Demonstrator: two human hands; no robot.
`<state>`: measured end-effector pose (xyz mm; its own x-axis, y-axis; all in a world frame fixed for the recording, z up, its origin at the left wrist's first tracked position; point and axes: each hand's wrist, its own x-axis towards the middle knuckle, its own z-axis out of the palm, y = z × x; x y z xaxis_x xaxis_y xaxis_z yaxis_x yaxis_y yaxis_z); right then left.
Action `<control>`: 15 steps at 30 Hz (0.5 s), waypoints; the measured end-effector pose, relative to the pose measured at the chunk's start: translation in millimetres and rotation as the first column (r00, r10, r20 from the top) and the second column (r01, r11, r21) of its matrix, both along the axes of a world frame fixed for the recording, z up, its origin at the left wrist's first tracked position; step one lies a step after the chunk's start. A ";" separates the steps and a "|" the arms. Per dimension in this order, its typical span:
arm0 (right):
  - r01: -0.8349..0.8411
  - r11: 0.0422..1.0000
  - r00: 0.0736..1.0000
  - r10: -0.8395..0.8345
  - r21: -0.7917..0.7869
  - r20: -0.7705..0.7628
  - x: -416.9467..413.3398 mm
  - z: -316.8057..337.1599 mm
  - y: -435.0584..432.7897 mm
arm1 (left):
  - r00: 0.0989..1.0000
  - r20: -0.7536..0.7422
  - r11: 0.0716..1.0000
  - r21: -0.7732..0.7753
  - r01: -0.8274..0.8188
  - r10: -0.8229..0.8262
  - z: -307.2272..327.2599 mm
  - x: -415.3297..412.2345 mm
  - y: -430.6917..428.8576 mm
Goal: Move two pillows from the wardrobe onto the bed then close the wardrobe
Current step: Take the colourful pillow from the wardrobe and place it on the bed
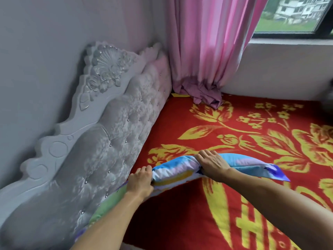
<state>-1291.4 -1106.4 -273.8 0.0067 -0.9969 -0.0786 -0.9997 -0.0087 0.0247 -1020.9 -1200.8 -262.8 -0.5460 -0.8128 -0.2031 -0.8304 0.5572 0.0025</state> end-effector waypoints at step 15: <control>0.123 0.990 0.983 -0.131 -0.064 -0.130 -10.2 37.1 -144.7 | 0.972 -0.233 0.991 0.131 0.038 -0.007 -14.8 -26.6 -160.7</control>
